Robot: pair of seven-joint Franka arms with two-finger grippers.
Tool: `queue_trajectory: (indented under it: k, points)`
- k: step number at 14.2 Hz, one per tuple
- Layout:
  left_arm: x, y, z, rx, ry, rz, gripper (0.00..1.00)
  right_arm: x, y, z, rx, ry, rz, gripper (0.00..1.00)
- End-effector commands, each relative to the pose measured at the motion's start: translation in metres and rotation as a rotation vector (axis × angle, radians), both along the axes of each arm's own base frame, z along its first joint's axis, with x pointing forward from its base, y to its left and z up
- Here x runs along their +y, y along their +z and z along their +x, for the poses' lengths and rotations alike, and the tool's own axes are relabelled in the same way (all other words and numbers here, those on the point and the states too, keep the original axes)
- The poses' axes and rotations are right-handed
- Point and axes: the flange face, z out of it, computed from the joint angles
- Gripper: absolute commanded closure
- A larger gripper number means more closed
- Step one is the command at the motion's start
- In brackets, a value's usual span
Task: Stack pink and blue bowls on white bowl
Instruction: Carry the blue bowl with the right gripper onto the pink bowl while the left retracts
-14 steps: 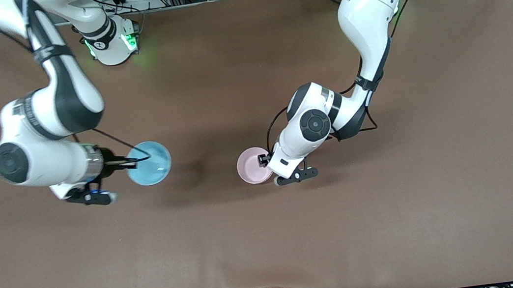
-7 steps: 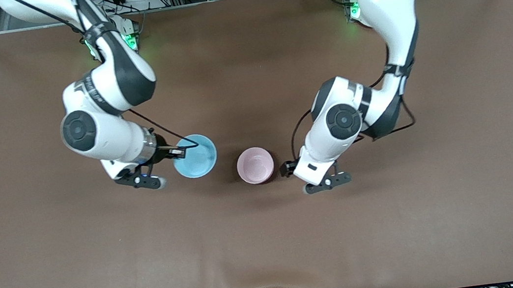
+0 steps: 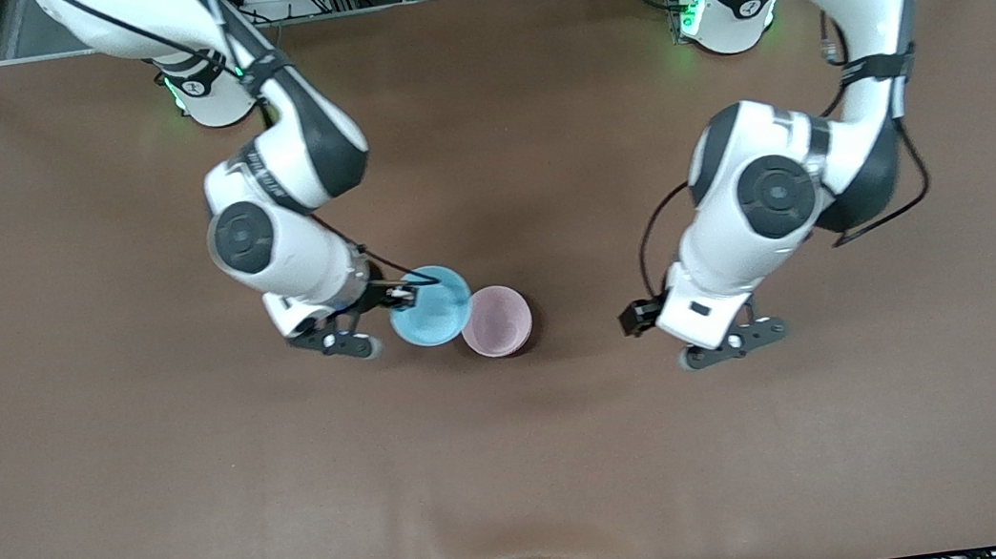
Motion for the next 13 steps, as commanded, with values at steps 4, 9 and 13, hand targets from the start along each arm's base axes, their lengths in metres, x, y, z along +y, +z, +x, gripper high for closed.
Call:
queue_trajectory:
  k: [4,9,13]
  points:
    - [0.107,0.075,0.001,0.02,-0.082,0.049,0.0,0.037,-0.028,-0.006,0.064,-0.197,0.022,1.0]
    - [0.186,0.151,-0.026,0.041,-0.12,0.048,0.0,0.055,-0.061,-0.011,0.044,-0.218,0.031,1.0]
    - [0.212,0.203,-0.061,0.053,-0.156,0.068,0.0,0.061,-0.08,-0.01,0.015,-0.231,0.037,1.0]
